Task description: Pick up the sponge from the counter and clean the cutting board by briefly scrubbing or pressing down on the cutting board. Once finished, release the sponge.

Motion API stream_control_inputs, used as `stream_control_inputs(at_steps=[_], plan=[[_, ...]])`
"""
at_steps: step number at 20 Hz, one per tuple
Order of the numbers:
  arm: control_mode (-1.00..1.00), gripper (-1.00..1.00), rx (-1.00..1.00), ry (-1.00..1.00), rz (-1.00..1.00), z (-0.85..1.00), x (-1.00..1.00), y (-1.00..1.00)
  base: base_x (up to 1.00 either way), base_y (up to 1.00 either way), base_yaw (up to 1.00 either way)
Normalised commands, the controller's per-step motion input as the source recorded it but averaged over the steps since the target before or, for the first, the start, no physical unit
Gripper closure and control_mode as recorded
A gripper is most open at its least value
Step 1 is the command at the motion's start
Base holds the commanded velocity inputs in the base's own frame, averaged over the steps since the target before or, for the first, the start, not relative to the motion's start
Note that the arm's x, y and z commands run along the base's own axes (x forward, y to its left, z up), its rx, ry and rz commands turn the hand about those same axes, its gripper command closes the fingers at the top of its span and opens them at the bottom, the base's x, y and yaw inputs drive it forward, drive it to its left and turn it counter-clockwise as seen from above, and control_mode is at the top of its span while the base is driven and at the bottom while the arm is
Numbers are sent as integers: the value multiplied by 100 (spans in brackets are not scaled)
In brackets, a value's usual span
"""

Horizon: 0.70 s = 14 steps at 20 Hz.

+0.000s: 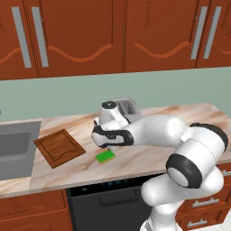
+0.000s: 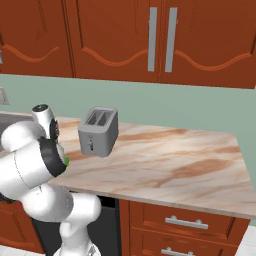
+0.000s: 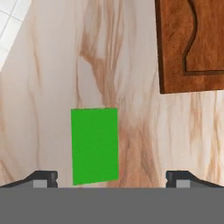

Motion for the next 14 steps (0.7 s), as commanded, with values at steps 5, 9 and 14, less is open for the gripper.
stream_control_inputs(at_steps=[5,9,14], plan=[[-100,-100,0,-19,0,90,-16,-8,0,0,0],[-100,-100,0,-16,-7,78,-36,0,0,0,0],[-100,-100,10,-12,-23,48,-68,0,0,0,0]])
